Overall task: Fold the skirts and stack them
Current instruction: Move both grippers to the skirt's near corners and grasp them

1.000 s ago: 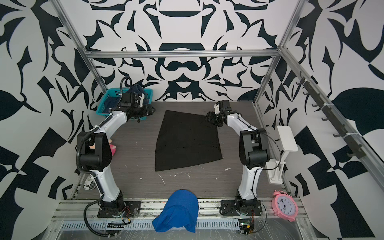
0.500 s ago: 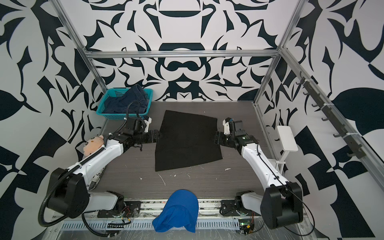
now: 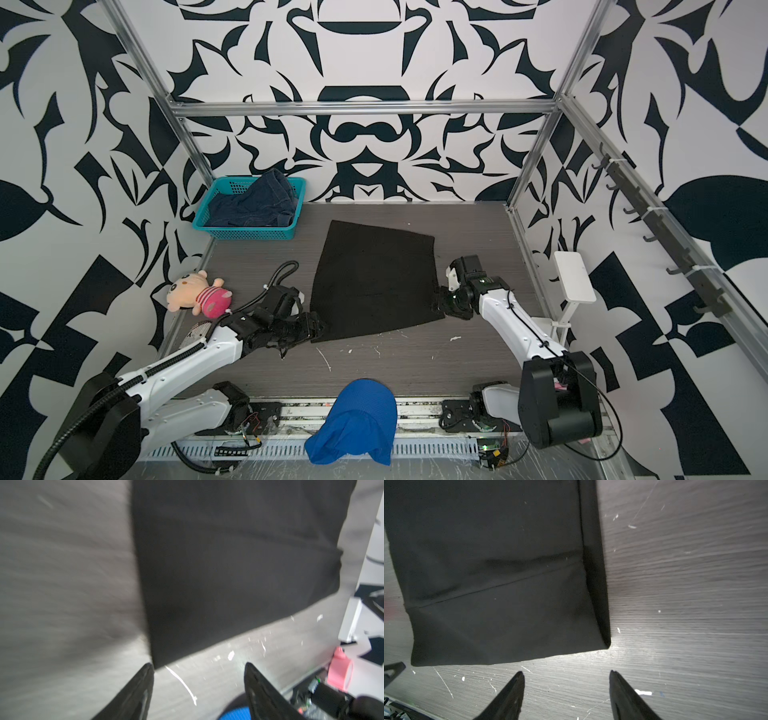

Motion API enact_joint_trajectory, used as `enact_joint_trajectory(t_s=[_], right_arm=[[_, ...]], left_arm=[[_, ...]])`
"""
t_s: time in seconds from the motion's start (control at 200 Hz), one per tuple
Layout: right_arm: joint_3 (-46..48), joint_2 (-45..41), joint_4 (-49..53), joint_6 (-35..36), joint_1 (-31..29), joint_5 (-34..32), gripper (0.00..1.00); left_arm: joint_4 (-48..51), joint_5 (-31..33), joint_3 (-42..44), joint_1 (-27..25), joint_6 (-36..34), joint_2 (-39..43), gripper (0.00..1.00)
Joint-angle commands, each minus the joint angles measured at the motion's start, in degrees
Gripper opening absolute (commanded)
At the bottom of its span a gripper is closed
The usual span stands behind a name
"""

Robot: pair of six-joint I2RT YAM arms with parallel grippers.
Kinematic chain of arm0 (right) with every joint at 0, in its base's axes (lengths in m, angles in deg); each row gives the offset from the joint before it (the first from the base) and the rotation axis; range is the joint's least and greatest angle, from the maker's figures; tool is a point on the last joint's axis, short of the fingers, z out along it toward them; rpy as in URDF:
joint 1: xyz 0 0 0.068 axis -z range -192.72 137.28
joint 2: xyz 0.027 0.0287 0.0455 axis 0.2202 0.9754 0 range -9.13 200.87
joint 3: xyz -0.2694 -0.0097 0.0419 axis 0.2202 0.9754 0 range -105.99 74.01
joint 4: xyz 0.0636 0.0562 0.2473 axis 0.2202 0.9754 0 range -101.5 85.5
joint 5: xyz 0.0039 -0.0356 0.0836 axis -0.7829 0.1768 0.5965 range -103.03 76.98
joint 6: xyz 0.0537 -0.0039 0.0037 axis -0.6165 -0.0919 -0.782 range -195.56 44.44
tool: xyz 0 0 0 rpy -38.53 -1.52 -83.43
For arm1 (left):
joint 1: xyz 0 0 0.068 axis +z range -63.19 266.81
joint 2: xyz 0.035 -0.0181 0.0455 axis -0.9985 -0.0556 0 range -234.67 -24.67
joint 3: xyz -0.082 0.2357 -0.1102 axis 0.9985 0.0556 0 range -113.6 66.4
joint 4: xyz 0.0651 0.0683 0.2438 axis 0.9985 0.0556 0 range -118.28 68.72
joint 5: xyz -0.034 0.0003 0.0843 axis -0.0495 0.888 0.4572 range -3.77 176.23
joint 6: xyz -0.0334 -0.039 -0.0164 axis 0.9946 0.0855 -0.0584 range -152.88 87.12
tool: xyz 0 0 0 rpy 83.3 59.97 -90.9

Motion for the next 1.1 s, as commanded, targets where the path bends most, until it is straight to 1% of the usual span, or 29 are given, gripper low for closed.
enact_joint_trajectory(t_s=[0.0, 0.065, 0.14, 0.3, 0.465, 0.5, 0.51, 0.545, 0.59, 0.64, 0.725, 0.74, 0.795, 0.895, 0.94, 0.99, 1.09], right_arm=[[1.0, -0.4, -2.7, -0.7, 1.1, 1.5, 0.68], [2.0, 0.0, -3.3, -1.0, 1.4, 1.6, 0.68], [2.5, 1.1, -3.4, -0.9, 2.0, 2.0, 0.68], [4.3, 2.7, -6.8, -2.0, 3.5, 3.7, 0.68], [4.5, 4.0, -9.0, -2.5, 3.7, 6.0, 0.67], [4.5, 4.0, -9.6, -2.7, 3.7, 6.3, 0.67], [4.7, 4.0, -9.8, -2.7, 3.8, 6.4, 0.67], [4.7, 3.8, -10.1, -2.9, 3.8, 6.5, 0.67], [4.7, 3.5, -10.3, -2.9, 3.8, 6.7, 0.67], [4.6, 3.1, -10.2, -3.1, 3.7, 6.9, 0.67], [4.5, 2.1, -10.0, -3.3, 3.8, 6.8, 0.67], [4.5, 1.8, -9.9, -3.4, 3.7, 6.6, 0.67], [4.5, 1.2, -9.6, -3.4, 3.8, 6.3, 0.67], [4.5, 1.4, -9.1, -3.2, 3.8, 6.1, 0.67], [4.8, 1.9, -9.3, -3.1, 3.8, 6.1, 0.67], [4.9, 2.6, -9.6, -2.9, 3.8, 6.1, 0.67], [4.9, 3.8, -9.4, -2.6, 3.7, 6.4, 0.66]], left_arm=[[-3.1, 0.3, 3.2, -2.1, 7.3, -0.6, 0.71], [-8.1, -0.1, 5.9, -3.3, 9.6, -1.1, 0.71], [-11.1, 0.0, 7.0, -3.7, 10.3, -2.1, 0.69], [-13.2, 0.6, 5.7, -4.4, 7.9, -6.5, 0.68], [-18.5, 0.7, 5.8, -4.4, 7.9, -9.7, 0.61], [-19.0, 1.0, 5.6, -4.4, 7.9, -9.7, 0.6], [-19.1, 1.0, 5.6, -4.4, 7.9, -11.2, 0.6], [-18.9, 1.1, 5.3, -4.4, 7.8, -12.1, 0.59], [-17.2, 1.1, 4.6, -4.4, 7.8, -12.7, 0.56], [-14.9, 1.0, 3.7, -4.5, 7.4, -12.6, 0.56], [-10.1, 1.3, 2.8, -4.8, 7.4, -10.6, 0.6], [-9.1, 1.6, 2.8, -5.0, 7.5, -8.6, 0.61], [-4.6, 3.2, 2.9, -5.0, 7.9, -5.1, 0.62], [1.7, 7.6, 4.1, -5.0, 8.3, 2.4, 0.69], [1.9, 10.0, 5.6, -4.9, 8.5, 5.3, 0.71], [0.8, 11.2, 7.1, -4.6, 8.7, 7.5, 0.71], [-2.9, 10.9, 8.6, -4.2, 8.6, 7.2, 0.67]])
